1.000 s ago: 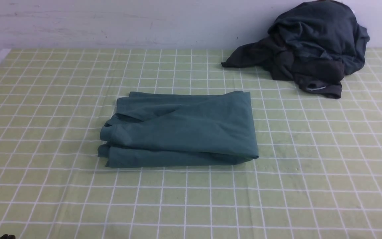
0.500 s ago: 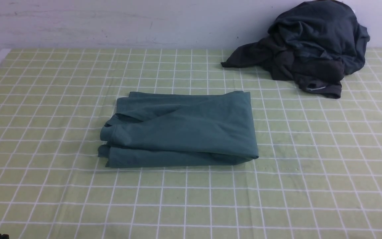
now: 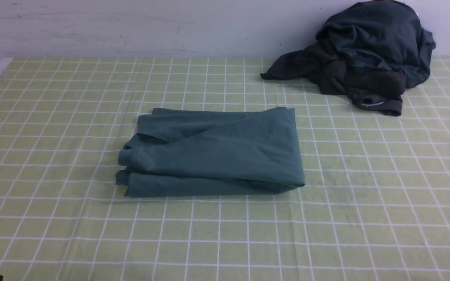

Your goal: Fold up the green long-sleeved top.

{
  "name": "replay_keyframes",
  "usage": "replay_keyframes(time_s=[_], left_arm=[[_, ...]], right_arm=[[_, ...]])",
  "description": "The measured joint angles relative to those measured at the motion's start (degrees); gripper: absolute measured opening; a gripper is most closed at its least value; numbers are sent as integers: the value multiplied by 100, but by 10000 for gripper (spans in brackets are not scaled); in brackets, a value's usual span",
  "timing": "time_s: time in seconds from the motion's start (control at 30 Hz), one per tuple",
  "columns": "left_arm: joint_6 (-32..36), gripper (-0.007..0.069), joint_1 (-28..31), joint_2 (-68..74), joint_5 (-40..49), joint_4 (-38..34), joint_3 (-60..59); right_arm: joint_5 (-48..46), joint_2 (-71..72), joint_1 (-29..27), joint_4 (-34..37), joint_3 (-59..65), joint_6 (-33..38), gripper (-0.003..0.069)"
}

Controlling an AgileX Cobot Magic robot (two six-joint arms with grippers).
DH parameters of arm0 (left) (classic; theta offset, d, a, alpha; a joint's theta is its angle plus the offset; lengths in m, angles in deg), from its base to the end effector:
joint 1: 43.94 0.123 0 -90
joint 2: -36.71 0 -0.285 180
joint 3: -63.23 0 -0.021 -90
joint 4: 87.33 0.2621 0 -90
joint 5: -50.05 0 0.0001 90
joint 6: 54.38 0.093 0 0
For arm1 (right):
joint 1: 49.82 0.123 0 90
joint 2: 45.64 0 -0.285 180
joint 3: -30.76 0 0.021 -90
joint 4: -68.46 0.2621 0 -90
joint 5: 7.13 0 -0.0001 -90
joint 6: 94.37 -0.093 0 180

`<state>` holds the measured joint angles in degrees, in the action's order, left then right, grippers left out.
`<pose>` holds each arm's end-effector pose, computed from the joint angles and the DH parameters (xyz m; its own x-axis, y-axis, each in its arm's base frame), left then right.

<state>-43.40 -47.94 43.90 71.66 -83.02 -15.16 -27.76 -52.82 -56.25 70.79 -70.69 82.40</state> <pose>0.0658 -0.0020 0.1723 -0.2727 0.2782 -0.9210 0.1179 0.9597 0.2550 0.0660 -0.0061 0.1728 -0.2691 0.1252 -0.9549 0.1242 0.9877 0.0945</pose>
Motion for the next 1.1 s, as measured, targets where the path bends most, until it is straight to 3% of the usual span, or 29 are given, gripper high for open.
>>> replay_keyframes(time_s=[0.67, 0.9, 1.1], left_arm=[[-50, -4, 0, 0, 12, 127, 0], [-1435, -4, 0, 0, 18, -244, 0], [-1564, -4, 0, 0, 18, -262, 0]], right_arm=[[0, 0, 0, 0, 0, 0, -14], [0, 0, 0, 0, 0, 0, -14], [0, 0, 0, 0, 0, 0, -14]])
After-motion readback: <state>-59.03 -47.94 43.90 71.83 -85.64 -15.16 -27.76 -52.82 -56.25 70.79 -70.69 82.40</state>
